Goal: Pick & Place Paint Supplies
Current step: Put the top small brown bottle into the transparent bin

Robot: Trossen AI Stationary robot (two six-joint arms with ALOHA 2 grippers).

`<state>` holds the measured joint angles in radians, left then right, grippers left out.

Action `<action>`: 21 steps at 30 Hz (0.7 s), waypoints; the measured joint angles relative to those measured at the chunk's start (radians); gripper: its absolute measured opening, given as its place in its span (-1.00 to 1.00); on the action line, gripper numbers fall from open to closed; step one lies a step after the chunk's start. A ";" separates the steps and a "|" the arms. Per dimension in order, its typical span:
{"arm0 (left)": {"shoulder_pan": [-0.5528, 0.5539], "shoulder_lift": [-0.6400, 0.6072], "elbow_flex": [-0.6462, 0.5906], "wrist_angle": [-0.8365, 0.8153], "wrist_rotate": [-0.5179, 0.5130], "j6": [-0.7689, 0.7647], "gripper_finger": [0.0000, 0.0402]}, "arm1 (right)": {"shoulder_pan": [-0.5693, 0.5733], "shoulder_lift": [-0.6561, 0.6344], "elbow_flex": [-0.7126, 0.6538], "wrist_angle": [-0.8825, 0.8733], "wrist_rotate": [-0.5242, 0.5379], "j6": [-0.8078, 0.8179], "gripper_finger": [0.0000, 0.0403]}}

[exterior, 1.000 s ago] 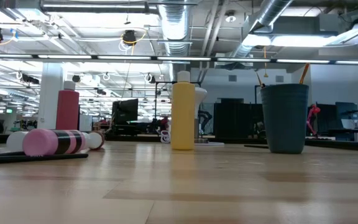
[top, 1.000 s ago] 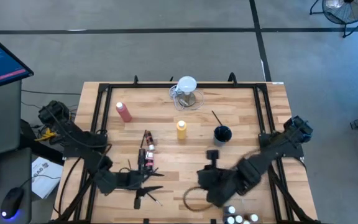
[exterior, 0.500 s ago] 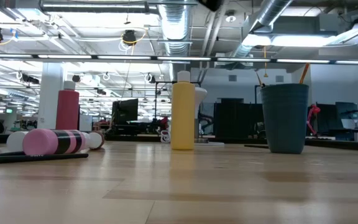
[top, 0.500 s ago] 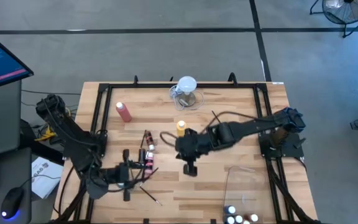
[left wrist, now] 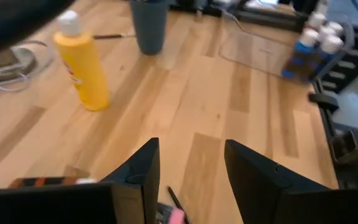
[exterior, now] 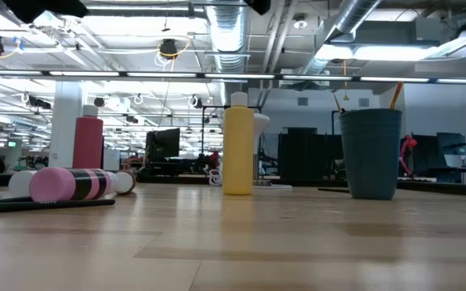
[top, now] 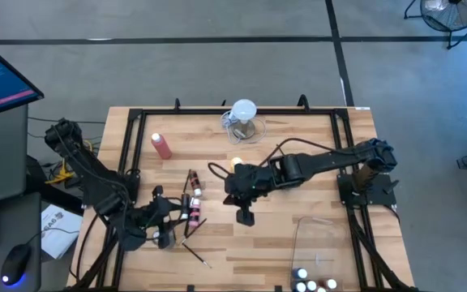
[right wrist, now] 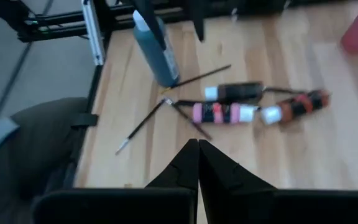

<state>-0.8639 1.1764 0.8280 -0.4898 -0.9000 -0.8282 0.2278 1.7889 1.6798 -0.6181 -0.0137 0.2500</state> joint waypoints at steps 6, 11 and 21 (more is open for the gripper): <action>0.076 0.010 -0.001 0.002 -0.017 0.019 -0.30 | 0.120 0.000 0.000 0.055 0.181 -0.080 -1.00; 0.183 0.024 -0.001 0.002 0.020 0.090 -0.30 | 0.241 0.000 -0.001 0.113 0.364 -0.165 -1.00; 0.496 0.022 -0.001 -0.001 0.429 0.262 -0.30 | 0.298 -0.164 -0.308 0.419 0.460 -0.189 -1.00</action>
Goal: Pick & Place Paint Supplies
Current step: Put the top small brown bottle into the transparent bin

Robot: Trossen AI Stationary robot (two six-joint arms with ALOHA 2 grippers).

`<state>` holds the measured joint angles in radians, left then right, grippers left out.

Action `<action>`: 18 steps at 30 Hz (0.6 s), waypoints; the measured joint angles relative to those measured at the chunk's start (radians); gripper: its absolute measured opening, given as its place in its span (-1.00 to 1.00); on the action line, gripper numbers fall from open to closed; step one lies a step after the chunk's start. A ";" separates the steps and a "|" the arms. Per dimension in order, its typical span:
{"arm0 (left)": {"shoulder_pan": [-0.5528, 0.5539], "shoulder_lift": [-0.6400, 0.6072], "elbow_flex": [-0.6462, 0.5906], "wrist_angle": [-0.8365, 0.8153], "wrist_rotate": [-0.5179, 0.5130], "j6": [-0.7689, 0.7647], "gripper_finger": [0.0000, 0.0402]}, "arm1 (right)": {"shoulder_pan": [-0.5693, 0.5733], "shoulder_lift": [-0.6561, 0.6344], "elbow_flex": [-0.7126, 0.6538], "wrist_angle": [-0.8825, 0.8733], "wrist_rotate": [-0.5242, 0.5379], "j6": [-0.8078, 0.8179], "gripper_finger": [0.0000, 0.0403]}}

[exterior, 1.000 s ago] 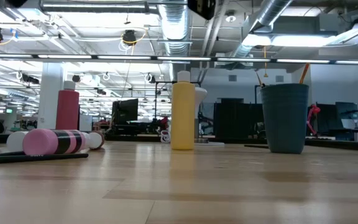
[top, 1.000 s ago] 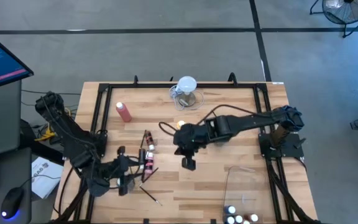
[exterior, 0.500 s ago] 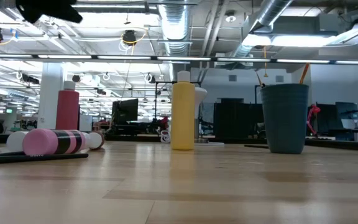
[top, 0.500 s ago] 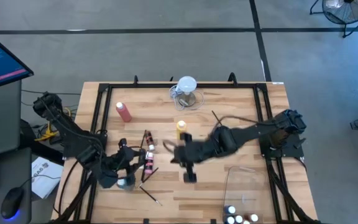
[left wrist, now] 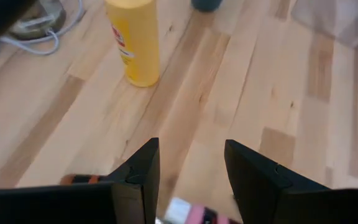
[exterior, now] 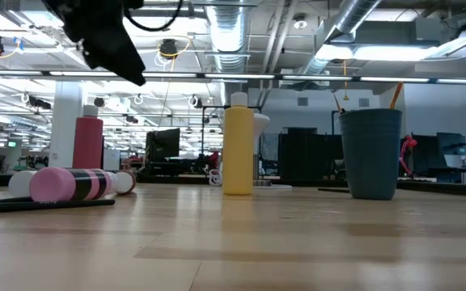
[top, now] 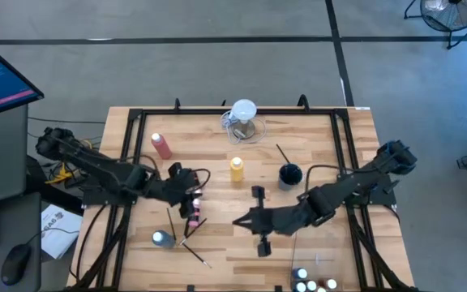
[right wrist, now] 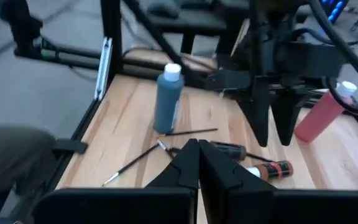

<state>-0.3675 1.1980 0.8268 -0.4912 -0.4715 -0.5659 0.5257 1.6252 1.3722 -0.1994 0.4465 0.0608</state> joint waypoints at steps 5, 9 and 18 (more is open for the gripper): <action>0.098 0.000 0.037 -0.095 0.018 0.185 -0.30 | -0.010 -0.173 -0.299 0.364 -0.008 0.003 -1.00; 0.215 0.000 0.047 -0.216 0.096 0.371 -0.30 | -0.009 -0.295 -0.462 0.519 -0.005 0.023 -1.00; 0.406 0.011 0.008 -0.293 0.087 0.826 -0.30 | 0.002 -0.413 -0.534 0.501 -0.003 0.022 -1.00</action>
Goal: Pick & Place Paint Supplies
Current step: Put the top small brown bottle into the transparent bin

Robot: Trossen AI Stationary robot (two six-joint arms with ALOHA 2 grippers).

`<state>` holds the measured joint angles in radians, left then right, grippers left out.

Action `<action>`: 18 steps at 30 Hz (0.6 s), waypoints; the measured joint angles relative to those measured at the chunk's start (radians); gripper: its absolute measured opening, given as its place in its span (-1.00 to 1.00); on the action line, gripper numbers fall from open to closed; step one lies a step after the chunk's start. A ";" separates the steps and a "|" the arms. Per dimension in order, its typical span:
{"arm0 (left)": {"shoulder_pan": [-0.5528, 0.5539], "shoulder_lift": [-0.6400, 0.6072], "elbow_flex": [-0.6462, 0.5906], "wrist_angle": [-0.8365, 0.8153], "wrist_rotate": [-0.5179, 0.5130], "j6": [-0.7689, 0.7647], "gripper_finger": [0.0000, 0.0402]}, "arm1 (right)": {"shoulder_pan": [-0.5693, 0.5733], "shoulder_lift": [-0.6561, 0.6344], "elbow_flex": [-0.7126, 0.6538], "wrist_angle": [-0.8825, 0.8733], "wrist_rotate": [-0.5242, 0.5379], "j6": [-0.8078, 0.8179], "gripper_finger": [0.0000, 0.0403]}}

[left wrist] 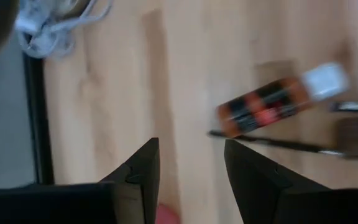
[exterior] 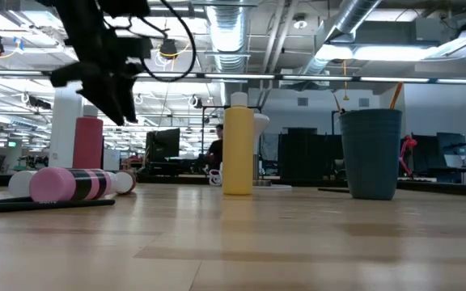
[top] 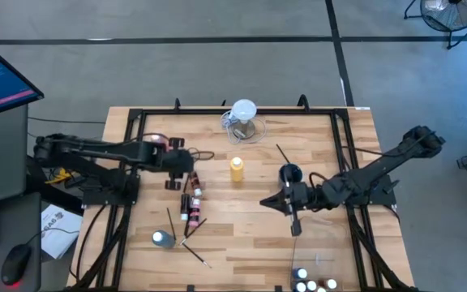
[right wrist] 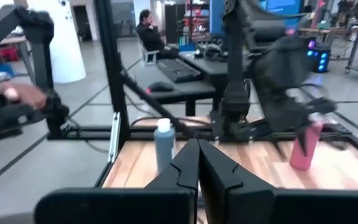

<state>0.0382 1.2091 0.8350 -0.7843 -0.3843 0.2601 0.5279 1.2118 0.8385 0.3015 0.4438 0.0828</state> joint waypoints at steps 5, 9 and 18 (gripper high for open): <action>0.065 0.027 -0.001 0.002 0.016 0.046 -0.30 | 0.045 0.003 -0.002 -0.017 -0.001 0.009 -1.00; 0.082 0.095 -0.001 0.003 0.083 0.043 -0.30 | 0.073 0.003 -0.002 -0.020 0.000 0.012 -1.00; 0.014 0.300 -0.001 0.007 0.058 0.117 -0.30 | 0.093 0.003 -0.002 -0.015 0.000 0.012 -1.00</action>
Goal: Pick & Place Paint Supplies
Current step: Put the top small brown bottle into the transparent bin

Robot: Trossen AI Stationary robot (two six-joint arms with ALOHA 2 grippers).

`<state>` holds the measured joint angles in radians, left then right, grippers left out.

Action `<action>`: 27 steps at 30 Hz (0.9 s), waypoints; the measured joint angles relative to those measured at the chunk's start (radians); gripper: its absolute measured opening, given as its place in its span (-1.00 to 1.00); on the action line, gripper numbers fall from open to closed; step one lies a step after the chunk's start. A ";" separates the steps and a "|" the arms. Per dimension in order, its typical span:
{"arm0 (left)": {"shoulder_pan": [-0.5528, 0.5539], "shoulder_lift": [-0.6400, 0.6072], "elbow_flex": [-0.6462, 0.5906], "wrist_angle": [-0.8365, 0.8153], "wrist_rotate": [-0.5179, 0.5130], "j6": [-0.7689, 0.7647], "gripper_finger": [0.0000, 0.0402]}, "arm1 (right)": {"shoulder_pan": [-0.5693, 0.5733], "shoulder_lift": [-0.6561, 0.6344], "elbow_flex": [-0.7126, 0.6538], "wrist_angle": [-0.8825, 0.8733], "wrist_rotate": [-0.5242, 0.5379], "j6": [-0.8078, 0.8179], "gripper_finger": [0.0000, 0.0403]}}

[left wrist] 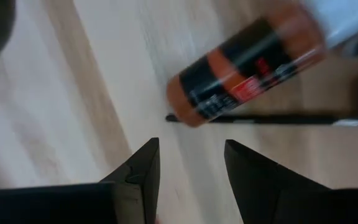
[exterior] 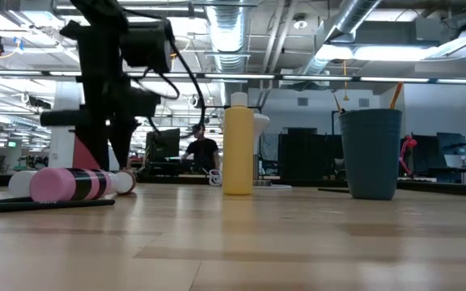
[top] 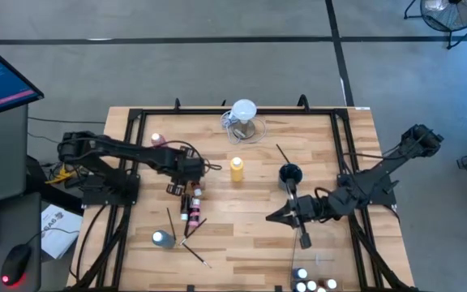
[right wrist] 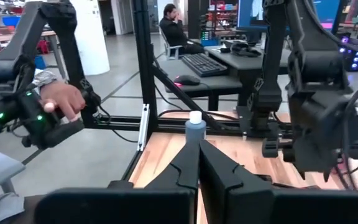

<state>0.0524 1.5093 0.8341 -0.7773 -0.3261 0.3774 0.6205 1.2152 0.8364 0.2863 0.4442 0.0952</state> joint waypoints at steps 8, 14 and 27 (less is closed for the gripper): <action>-0.051 0.016 0.000 0.023 -0.085 0.011 -0.30 | 0.000 0.000 0.000 -0.006 0.001 0.000 -1.00; -0.101 0.031 0.001 0.120 -0.032 0.047 -0.30 | -0.001 0.000 0.000 -0.015 0.001 0.001 -1.00; -0.103 0.029 0.001 0.209 -0.057 0.167 -0.30 | -0.001 0.000 0.000 -0.013 0.001 0.002 -1.00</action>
<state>-0.0509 1.5387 0.8349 -0.5684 -0.3826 0.5447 0.6193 1.2156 0.8368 0.2734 0.4450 0.0970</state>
